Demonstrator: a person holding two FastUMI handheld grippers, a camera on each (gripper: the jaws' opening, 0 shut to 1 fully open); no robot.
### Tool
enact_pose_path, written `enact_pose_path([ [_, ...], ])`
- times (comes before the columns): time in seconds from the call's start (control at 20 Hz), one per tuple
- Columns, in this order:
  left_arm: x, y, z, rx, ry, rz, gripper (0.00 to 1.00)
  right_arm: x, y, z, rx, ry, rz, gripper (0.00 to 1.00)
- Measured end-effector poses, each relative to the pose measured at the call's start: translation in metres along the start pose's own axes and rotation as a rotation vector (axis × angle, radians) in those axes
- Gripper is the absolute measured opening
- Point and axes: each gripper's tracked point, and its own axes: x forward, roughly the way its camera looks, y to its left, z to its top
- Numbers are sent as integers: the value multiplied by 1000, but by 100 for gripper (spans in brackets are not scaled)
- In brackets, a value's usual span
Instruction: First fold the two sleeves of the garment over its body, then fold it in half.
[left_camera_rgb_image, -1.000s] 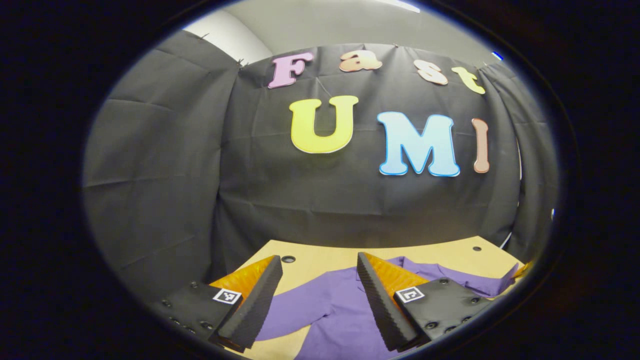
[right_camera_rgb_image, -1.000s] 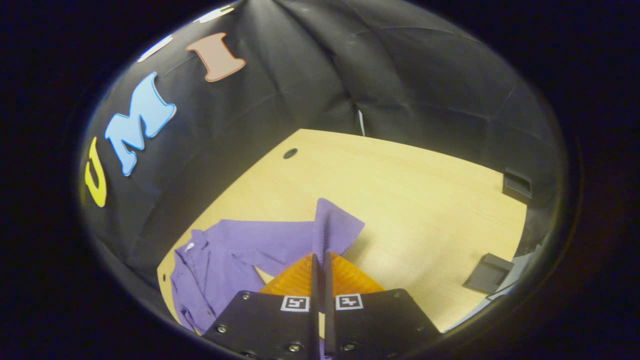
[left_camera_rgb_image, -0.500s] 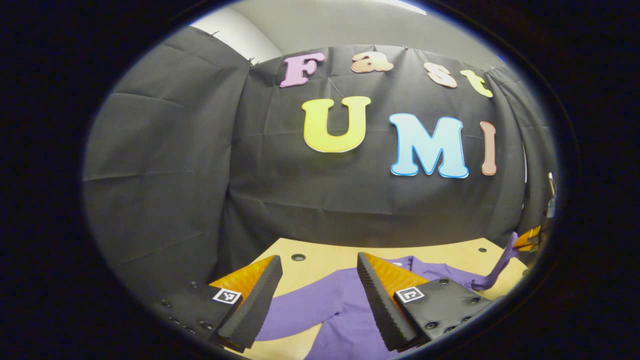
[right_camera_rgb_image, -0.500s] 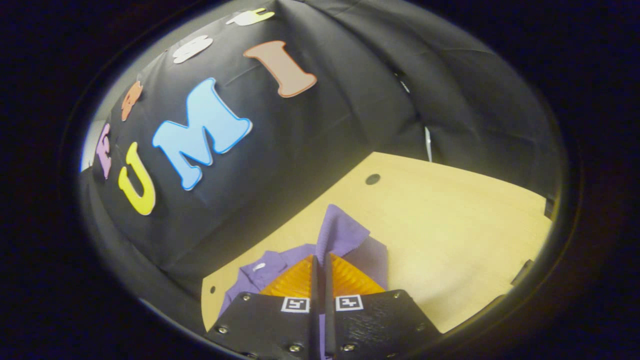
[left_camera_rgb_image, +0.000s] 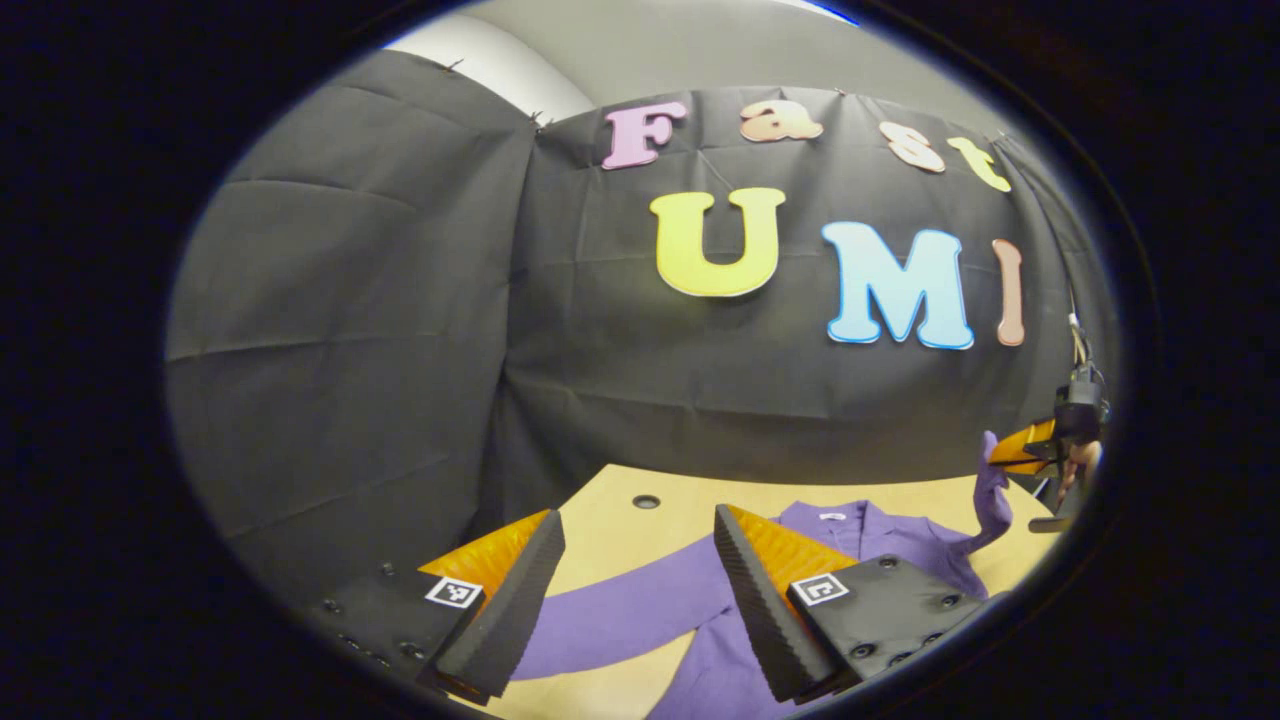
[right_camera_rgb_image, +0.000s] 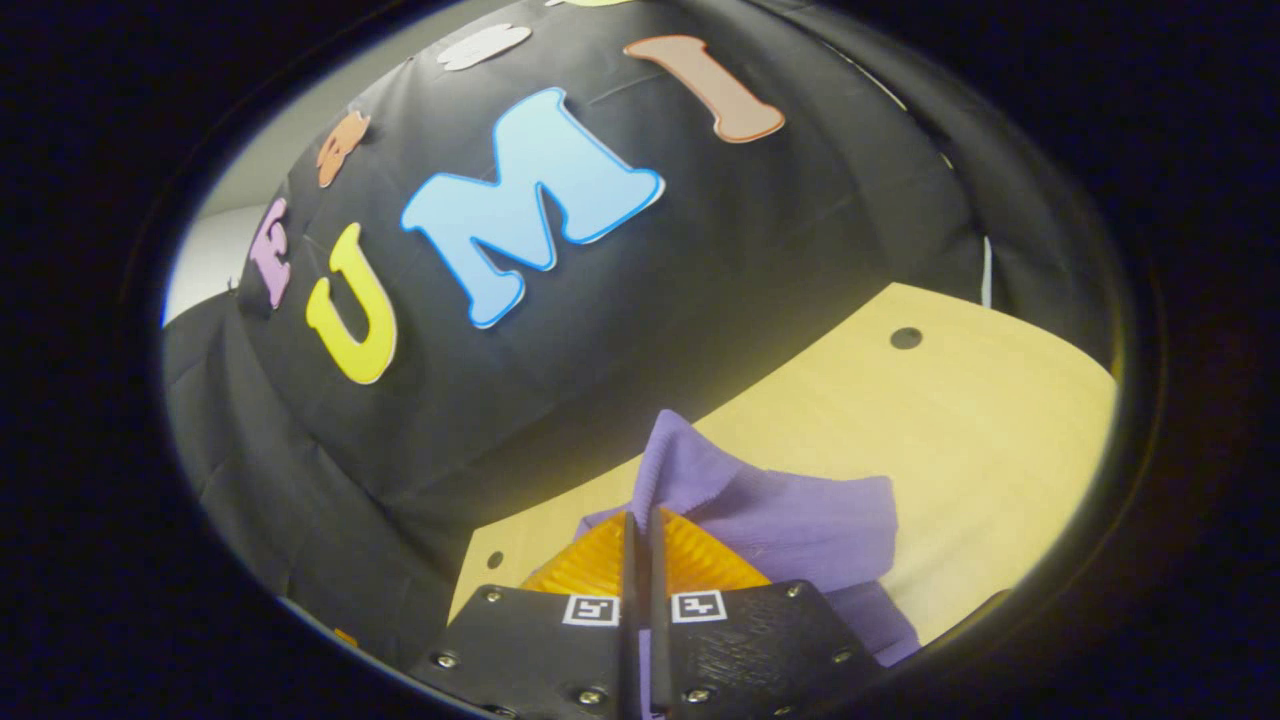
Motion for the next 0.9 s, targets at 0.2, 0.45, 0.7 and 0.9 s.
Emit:
enact_pose_path([
  [0.2,-8,22,-13,-12,26,45,94,33,41,-41,-35,85,76,5],
  [0.45,-16,45,-31,-12,62,100,94,78,66,-95,-87,172,92,4],
  [0.7,-20,69,-55,-35,103,147,94,123,76,-156,-186,286,76,4],
  [0.9,-24,85,-73,-49,131,173,94,146,84,-191,-306,338,36,4],
])
